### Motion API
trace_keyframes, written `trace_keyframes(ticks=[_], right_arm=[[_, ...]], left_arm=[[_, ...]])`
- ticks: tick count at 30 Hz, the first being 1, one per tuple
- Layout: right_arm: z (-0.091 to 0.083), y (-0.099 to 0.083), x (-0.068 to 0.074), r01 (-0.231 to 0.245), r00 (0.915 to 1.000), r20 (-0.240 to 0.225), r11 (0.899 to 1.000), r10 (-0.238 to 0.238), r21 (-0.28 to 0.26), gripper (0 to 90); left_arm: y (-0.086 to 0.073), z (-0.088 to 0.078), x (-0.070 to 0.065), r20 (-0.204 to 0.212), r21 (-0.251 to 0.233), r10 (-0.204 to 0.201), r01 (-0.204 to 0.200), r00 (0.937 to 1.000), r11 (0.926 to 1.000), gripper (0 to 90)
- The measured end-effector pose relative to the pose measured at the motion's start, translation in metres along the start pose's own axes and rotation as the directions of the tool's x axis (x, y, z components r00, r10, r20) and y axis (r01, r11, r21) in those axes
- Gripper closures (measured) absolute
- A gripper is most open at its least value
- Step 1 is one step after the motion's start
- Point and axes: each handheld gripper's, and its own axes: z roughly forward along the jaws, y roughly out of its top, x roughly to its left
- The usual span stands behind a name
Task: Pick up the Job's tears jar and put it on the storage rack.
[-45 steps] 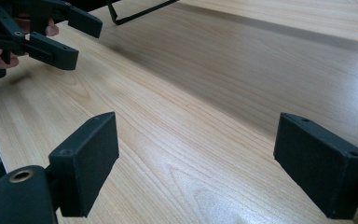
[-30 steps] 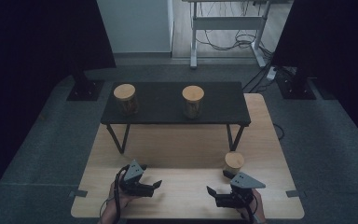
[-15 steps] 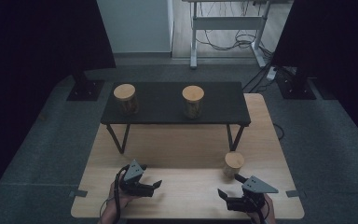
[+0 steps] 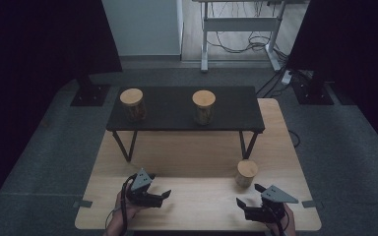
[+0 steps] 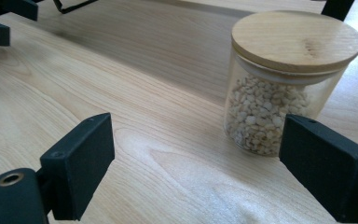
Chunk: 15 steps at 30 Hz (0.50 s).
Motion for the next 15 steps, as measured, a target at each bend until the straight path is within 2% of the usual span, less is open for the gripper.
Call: trace_keyframes(ticks=[15], right_arm=[[0.011, 0.002, -0.010, -0.002, 0.9985, 0.055, 1.000, 0.001, 0.022, 9.3]], left_arm=[[0.001, 0.001, -0.002, 0.004, 0.002, 0.004, -0.004, 1.0000, 1.0000, 10.1]])
